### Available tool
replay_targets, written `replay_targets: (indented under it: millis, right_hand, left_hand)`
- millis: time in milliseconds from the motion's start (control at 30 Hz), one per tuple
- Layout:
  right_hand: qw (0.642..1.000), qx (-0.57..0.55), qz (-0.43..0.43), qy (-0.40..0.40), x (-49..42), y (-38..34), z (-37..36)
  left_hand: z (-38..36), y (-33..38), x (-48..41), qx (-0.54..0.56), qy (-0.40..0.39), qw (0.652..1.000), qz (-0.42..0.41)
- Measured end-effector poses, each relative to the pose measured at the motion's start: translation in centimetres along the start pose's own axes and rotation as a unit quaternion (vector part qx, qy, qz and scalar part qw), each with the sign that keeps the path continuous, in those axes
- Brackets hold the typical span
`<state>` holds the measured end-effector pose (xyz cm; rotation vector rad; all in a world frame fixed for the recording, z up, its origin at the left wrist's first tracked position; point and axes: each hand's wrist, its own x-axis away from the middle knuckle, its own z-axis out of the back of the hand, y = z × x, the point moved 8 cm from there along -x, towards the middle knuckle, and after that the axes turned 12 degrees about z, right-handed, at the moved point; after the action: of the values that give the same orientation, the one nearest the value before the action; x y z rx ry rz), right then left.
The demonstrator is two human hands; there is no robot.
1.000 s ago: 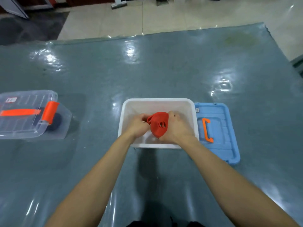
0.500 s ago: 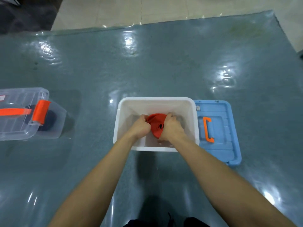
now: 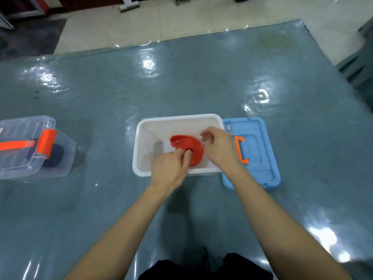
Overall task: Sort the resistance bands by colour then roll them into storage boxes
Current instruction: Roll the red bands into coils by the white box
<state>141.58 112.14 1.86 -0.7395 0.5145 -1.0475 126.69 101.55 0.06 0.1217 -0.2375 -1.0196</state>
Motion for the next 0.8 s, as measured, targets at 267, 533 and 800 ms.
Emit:
replay_targets:
  millis: [267,533,800]
  right_hand:
    - [0.97,0.165,-0.177,0.04,4.4,14.9,2.4]
    - [0.967,0.166,-0.175,0.084,3.0,18.1,5.1]
    - [0.938,0.167,-0.086,0.292,2.7,10.2,14.3]
  left_hand:
    - [0.4,0.4,0.4,-0.052,0.052,0.997,0.016]
    - [0.3,0.3,0.1,-0.048,0.063,0.996,0.051]
    - [-0.2,-0.5,-0.3,0.027,0.037,0.998,0.053]
